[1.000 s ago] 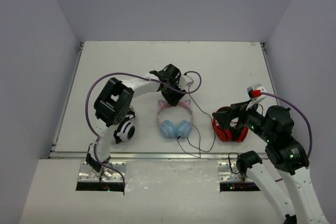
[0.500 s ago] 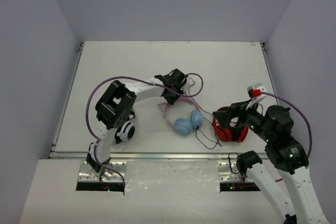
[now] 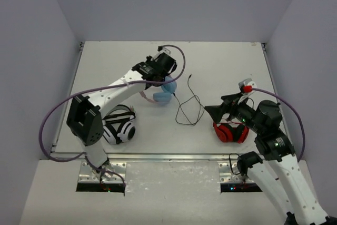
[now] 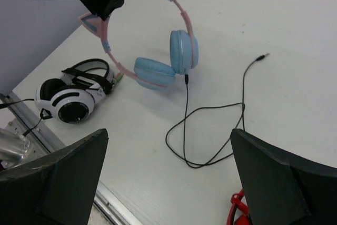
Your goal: Wrap the headphones
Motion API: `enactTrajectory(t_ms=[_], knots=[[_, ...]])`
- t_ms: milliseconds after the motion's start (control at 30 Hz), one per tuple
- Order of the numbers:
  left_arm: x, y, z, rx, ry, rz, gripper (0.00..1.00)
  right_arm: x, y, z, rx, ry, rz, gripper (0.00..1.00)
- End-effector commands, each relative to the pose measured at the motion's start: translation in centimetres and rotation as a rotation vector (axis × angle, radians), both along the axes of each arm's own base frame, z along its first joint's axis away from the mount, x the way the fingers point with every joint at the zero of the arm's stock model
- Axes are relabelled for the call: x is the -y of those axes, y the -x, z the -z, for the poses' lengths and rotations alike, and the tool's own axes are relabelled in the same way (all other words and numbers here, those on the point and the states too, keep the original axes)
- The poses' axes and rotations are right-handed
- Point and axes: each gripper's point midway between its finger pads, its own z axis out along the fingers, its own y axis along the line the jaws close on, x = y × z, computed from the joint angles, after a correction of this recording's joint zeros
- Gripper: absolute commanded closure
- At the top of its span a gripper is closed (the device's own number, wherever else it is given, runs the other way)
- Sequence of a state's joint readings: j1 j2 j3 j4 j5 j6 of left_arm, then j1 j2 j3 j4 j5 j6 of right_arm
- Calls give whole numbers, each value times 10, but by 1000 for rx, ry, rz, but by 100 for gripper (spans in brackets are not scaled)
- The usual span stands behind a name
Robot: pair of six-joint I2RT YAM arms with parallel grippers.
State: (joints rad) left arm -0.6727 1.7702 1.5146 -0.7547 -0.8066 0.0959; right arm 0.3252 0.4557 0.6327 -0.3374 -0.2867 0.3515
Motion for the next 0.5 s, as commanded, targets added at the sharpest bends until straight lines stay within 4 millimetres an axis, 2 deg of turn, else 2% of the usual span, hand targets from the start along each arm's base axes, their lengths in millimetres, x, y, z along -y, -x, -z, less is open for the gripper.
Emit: enactTrajectory(t_ms=[0,33,67,100,133,167,200,233,333,367,400,467], knots=[[-20,-1,-113,336,186,-172,100,-28,-15,-33,206,-14,-158,1],[-25,7,-131,365,230,-183,100,-33,-20,-29,219,-4,-182,1],[-25,10,-142,395,292,-200,100,-43,-33,-25,259,-5,-215,1],[-19,12,-158,406,365,-176,100,-47,-40,-24,269,-11,-229,1],[-19,19,-172,417,418,-160,100,-52,-48,-29,306,-9,-248,1],[-10,22,-179,403,482,-119,100,-64,-60,-24,275,13,-302,1],[-9,25,-188,410,512,-104,100,-67,-69,-22,267,31,-307,1],[-12,32,-205,437,552,-102,100,-72,-87,-21,259,66,-306,1],[-25,44,-229,479,577,-121,100,-76,-109,-19,257,106,-296,1],[-29,47,-234,492,582,-126,100,-79,-116,-27,269,108,-299,1],[-32,50,-240,507,591,-129,100,-83,-123,-16,235,117,-309,1],[-38,57,-257,548,629,-130,100,-85,-133,-11,233,125,-291,4]])
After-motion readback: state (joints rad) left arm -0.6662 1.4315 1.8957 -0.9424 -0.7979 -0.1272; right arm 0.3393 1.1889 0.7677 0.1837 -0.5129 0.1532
